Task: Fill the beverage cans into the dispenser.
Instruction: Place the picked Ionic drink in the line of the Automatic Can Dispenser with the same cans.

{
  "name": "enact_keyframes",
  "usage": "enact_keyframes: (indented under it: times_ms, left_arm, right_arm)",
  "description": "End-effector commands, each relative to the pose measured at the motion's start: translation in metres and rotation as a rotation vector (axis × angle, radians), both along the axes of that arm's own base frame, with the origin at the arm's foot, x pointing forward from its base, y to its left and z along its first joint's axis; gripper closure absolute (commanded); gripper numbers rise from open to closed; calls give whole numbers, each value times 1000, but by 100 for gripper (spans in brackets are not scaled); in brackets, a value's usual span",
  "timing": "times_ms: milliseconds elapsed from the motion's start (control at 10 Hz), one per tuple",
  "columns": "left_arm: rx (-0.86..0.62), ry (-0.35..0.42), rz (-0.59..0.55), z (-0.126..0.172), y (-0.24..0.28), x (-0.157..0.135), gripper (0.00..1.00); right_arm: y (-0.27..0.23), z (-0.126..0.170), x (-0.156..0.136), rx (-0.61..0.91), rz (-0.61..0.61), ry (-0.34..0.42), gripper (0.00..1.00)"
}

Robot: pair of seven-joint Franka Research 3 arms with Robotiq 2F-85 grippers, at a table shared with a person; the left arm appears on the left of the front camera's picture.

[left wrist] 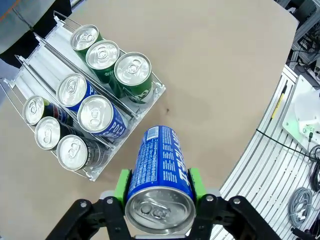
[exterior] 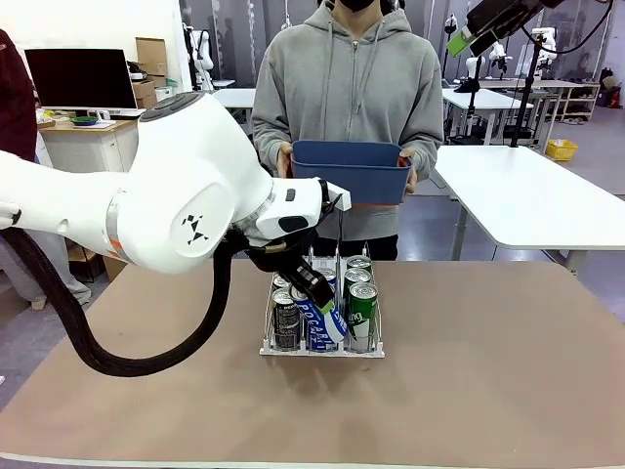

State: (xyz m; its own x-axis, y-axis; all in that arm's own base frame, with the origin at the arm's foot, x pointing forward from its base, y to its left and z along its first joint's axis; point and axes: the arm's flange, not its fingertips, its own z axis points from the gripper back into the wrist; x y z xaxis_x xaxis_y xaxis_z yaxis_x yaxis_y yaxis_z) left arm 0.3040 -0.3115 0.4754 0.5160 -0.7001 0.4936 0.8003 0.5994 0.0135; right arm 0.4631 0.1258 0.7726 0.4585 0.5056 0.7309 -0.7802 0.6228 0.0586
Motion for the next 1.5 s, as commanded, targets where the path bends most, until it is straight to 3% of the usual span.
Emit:
enact_keyframes:
  times_ms: [0, 100, 500, 600, 900, 1400]
  left_arm:
    - [-14, -12, 2, 25, 7, 6, 43]
    - [0, 0, 0, 0, 0, 0, 43]
    - [2, 10, 4, 1, 1, 2, 43]
    - [77, 16, 41, -5, -1, 9, 43]
    - [131, -46, 107, -10, -10, 24, 43]
    - [123, -18, 71, -17, -6, 22, 43]
  right_arm:
    - [-1, -2, -2, 9, 4, 2, 0]
    - [-1, -2, -2, 9, 4, 2, 0]
    - [-1, -2, -2, 9, 4, 2, 0]
    - [-1, -2, -2, 9, 4, 2, 0]
    - [-1, -2, -2, 9, 4, 2, 0]
    - [-1, -2, -2, 9, 4, 2, 0]
